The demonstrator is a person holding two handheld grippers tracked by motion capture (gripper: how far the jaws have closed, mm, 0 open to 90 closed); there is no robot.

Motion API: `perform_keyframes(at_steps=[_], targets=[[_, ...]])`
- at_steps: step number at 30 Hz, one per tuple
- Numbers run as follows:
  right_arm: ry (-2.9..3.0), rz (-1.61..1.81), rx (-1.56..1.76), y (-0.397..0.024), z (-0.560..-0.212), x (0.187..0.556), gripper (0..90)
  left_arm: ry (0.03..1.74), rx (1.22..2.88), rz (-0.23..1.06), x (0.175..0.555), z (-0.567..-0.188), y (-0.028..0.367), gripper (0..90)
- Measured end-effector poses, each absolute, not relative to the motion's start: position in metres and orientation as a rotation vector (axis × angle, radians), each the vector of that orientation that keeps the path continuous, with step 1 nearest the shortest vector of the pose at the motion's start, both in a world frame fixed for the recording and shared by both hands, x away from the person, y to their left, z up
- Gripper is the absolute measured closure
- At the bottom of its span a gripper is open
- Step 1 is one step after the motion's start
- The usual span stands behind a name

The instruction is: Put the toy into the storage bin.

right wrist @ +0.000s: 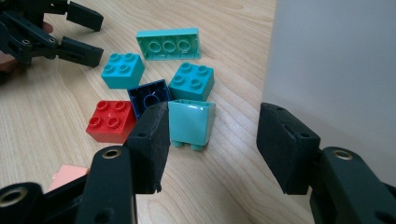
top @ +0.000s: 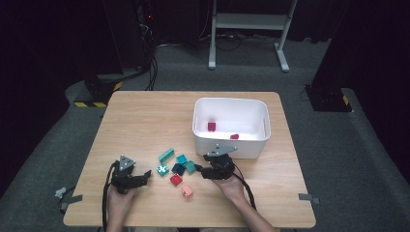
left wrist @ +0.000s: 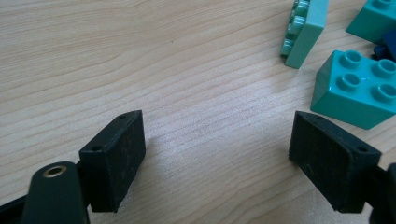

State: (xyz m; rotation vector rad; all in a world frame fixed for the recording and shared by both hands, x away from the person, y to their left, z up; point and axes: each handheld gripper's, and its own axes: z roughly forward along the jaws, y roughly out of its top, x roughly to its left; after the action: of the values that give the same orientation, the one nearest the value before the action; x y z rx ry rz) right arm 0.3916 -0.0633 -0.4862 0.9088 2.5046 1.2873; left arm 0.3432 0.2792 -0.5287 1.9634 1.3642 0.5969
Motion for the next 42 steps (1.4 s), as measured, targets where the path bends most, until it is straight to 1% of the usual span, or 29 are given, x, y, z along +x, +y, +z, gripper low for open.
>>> perform_keyframes(at_steps=[10, 20, 29, 35, 39, 42], targets=[[2.539, 1.267, 0.898, -0.051, -0.491, 0.393, 44.7, 1.364, 1.963, 0.597, 0.343, -0.529, 0.279, 18.7], [2.574, 1.213, 0.887, -0.029, -0.504, 0.396, 44.1, 1.364, 1.963, 0.597, 0.343, -0.529, 0.279, 18.7], [2.573, 1.189, 0.909, -0.022, -0.512, 0.401, 44.4, 1.364, 1.963, 0.597, 0.343, -0.529, 0.279, 18.7], [2.585, 1.159, 0.922, -0.019, -0.517, 0.405, 48.5, 1.364, 1.963, 0.597, 0.343, -0.529, 0.279, 18.7], [2.589, 1.152, 0.917, -0.019, -0.517, 0.405, 54.8, 1.364, 1.963, 0.597, 0.343, -0.529, 0.279, 18.7], [2.583, 1.142, 0.906, -0.02, -0.517, 0.404, 57.1, 1.364, 1.963, 0.597, 0.343, -0.529, 0.279, 18.7]])
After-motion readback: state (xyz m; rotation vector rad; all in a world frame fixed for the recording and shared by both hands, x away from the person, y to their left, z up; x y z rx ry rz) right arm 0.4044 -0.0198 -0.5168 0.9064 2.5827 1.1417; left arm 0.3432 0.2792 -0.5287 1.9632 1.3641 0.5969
